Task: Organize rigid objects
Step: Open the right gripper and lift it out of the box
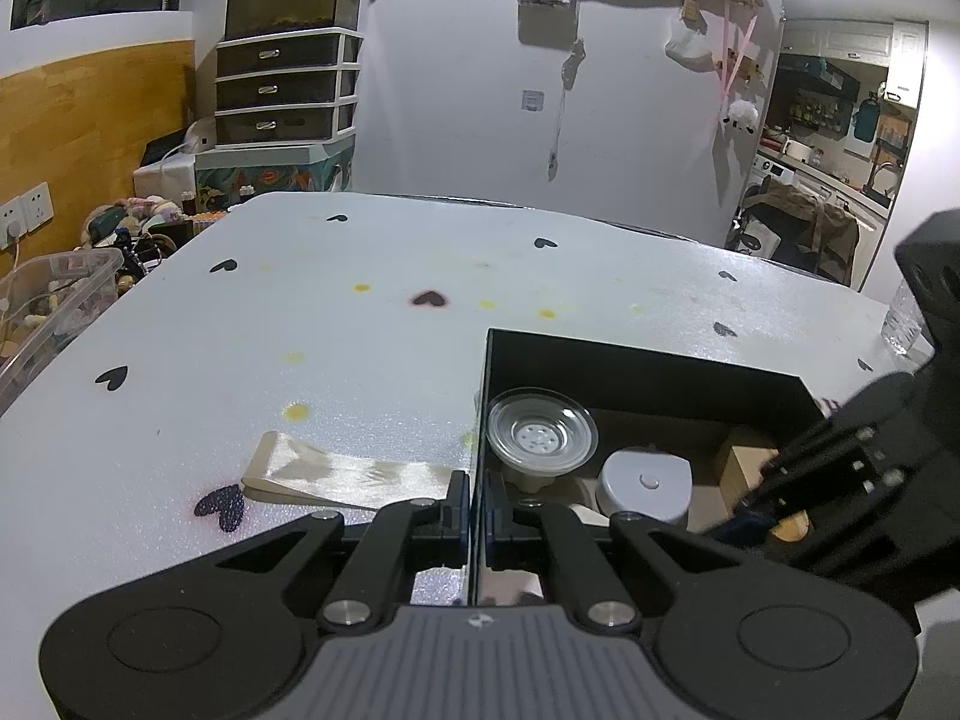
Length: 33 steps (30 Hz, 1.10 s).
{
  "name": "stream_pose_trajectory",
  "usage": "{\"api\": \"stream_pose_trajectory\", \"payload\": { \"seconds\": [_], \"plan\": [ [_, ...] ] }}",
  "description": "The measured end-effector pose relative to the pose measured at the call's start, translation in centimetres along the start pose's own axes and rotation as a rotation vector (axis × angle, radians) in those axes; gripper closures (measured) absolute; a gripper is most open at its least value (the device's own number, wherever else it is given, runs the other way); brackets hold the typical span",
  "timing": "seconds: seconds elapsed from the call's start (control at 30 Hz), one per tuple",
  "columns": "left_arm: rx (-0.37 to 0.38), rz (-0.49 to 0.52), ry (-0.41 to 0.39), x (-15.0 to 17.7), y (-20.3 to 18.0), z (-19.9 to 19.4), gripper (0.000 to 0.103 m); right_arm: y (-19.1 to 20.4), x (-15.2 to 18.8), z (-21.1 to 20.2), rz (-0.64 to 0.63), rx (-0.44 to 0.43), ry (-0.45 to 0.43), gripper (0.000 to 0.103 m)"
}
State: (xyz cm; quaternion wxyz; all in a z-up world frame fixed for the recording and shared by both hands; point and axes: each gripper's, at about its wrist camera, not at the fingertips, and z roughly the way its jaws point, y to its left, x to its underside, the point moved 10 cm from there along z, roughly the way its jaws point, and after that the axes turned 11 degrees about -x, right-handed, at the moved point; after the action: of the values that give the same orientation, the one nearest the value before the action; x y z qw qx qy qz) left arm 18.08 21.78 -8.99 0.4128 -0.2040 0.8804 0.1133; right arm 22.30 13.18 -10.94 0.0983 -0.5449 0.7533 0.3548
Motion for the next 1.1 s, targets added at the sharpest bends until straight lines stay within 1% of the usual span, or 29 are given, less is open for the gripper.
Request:
{"api": "stream_pose_trajectory", "payload": {
  "seconds": [0.17,0.43,0.63,0.77,0.9,0.97,1.07,1.1],
  "plan": [
    [-0.002,0.003,0.001,0.0,0.1,-0.1,0.099,-1.0,-1.6,0.2,0.033,0.023,-0.061,0.080],
    [-0.002,0.001,0.000,0.0,0.0,0.0,0.099,-1.5,-2.6,0.1,0.065,0.050,-0.133,0.083],
    [-0.002,0.001,0.001,-0.1,0.0,-0.1,0.099,-1.4,-3.0,0.2,0.069,0.062,-0.155,0.083],
    [-0.003,0.001,0.003,-0.1,0.0,-0.1,0.099,-1.4,-2.6,-0.9,0.084,0.069,-0.174,0.082],
    [-0.007,0.004,0.005,-0.1,0.0,-0.2,0.099,-1.2,-2.3,-2.7,0.084,0.080,-0.219,0.074],
    [-0.008,0.003,0.005,-0.1,0.0,-0.2,0.099,-0.9,-2.1,-3.5,0.084,0.089,-0.243,0.071],
    [-0.010,0.000,0.005,-0.1,-0.1,-0.2,0.099,-0.7,-1.6,-4.8,0.086,0.107,-0.279,0.058],
    [-0.011,-0.001,0.006,-0.1,-0.1,-0.2,0.100,-0.6,-1.5,-5.1,0.082,0.118,-0.288,0.051]
  ]
}}
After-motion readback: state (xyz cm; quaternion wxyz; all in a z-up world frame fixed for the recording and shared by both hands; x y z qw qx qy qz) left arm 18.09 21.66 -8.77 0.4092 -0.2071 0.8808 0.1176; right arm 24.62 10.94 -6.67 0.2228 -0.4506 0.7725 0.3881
